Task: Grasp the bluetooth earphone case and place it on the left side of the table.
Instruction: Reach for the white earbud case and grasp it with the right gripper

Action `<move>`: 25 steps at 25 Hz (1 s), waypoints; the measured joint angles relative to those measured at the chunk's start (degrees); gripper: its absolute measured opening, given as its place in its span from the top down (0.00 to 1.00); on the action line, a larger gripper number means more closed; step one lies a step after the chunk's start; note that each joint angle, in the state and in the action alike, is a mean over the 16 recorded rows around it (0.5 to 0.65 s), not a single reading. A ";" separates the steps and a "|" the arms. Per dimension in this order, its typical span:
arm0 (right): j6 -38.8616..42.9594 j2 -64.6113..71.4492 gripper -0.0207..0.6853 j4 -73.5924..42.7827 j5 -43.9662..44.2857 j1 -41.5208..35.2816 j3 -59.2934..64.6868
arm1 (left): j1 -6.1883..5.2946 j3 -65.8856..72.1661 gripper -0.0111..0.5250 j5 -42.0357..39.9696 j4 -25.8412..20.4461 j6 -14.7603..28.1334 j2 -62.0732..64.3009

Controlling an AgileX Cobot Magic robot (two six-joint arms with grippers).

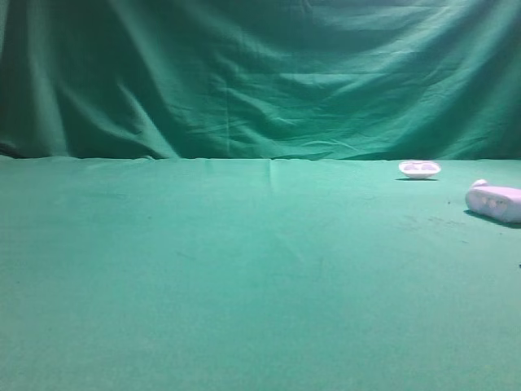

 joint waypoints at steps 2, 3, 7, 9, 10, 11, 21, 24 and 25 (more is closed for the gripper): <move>0.18 4.36 0.97 0.83 3.63 0.00 -2.70 | 0.00 0.00 0.98 0.00 0.00 0.00 0.00; 0.03 6.52 0.97 1.30 4.92 0.00 -3.87 | 0.00 0.00 0.98 0.00 0.00 0.00 0.00; -1.84 14.79 0.97 3.15 7.49 0.24 -7.47 | 0.00 0.00 0.98 0.00 0.00 0.00 0.00; -3.28 18.68 0.97 3.77 7.83 0.87 -8.83 | 0.00 0.00 0.98 0.00 0.00 0.00 0.00; -4.02 20.61 0.97 3.93 7.95 1.36 -9.51 | 0.00 0.00 0.98 0.00 0.00 0.00 0.00; -4.72 22.58 0.97 3.96 8.12 1.95 -10.21 | 0.00 0.00 0.98 0.00 0.00 0.00 0.00; -5.05 46.71 0.90 -4.09 13.37 10.17 -21.66 | 0.00 0.00 0.98 0.00 0.00 0.00 0.00; -2.23 54.49 0.79 -7.36 14.47 12.28 -25.75 | 0.00 0.00 0.98 0.00 0.00 0.00 0.00; -1.18 57.00 0.74 -8.35 14.70 12.78 -27.09 | 0.00 0.00 0.98 0.00 0.00 0.00 0.00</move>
